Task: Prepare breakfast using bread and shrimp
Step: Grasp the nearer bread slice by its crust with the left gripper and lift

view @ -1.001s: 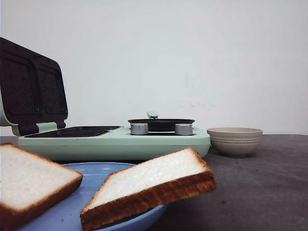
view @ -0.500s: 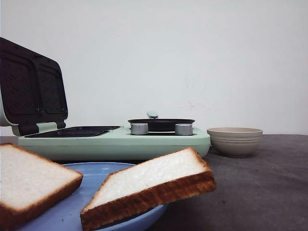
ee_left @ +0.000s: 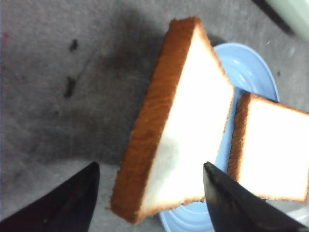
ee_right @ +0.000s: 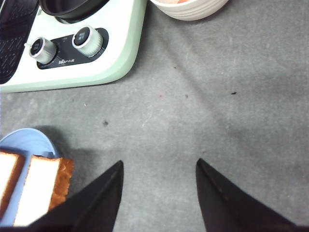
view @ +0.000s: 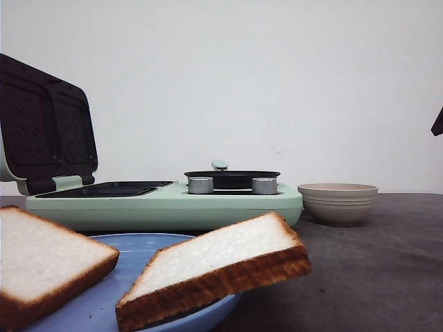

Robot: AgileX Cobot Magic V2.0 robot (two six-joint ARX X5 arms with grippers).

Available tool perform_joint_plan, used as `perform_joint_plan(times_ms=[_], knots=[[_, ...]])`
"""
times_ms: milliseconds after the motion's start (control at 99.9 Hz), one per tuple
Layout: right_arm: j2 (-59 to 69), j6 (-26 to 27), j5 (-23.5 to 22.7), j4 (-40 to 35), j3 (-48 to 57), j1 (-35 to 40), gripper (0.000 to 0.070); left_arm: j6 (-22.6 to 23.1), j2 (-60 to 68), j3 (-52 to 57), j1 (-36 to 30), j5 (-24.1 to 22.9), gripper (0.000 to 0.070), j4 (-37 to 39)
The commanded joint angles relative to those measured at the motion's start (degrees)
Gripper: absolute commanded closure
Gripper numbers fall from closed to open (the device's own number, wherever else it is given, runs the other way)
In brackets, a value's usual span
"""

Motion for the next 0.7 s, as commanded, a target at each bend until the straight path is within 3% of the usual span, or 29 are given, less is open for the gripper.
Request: perform_joint_plan(times_ms=[0,240,400,691], knots=[[0.4,-1.4,-0.1,0.5,0.8,0.1,0.0407,-1.0,1.3,0.5,-0.8,0.1,0.0340,1.6],[0.4,-1.6,-0.1,0.5,0.8,0.1,0.0407,-2.0,5.0,0.5,-3.0,0.0,0.0375,6.1],[0.4,-1.6,-0.2,0.5,0.8,0.1,0.0407,-1.9,5.4,0.5,-3.3,-0.8,0.0700,6.8],[0.4,-1.6,-0.2,0.3,0.8,0.1,0.0407,-0.8,5.3,0.5,-3.3,-0.8,0.0696,8.7]])
